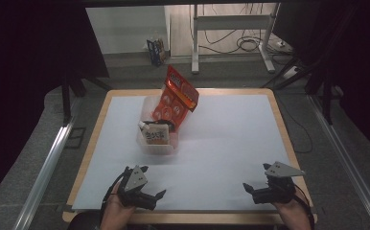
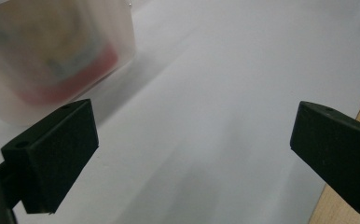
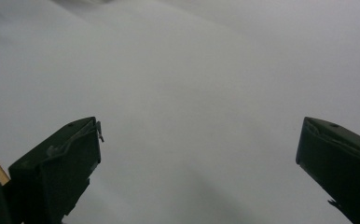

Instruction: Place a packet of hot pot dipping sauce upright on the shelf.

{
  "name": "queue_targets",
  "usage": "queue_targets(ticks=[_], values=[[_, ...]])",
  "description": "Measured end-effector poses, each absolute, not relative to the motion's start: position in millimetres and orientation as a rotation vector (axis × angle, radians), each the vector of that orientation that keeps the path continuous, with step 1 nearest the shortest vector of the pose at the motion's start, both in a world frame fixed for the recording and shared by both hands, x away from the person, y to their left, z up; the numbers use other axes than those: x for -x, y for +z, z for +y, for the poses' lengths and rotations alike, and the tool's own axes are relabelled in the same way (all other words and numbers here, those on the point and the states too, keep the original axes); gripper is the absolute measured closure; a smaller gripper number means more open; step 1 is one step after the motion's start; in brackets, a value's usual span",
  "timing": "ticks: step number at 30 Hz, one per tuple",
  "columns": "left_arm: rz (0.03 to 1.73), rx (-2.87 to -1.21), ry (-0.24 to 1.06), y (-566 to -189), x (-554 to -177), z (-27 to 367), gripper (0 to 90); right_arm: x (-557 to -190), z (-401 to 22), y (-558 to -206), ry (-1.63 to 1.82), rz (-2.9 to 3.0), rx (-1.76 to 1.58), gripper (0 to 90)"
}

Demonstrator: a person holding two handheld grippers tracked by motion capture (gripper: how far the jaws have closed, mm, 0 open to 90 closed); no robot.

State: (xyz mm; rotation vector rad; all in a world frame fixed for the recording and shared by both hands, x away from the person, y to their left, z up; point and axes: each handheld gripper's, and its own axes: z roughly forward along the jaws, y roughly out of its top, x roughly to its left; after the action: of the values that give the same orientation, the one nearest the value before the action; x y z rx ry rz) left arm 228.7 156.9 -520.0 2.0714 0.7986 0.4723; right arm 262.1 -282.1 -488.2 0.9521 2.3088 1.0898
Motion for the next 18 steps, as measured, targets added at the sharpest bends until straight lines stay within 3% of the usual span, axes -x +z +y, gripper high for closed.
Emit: queue_targets(ticks=[18], values=[[0.795,-2.083,0.478,-521,-229,156,0.8,-260,-298,-503,1.009,2.319,-1.028,0.0]])
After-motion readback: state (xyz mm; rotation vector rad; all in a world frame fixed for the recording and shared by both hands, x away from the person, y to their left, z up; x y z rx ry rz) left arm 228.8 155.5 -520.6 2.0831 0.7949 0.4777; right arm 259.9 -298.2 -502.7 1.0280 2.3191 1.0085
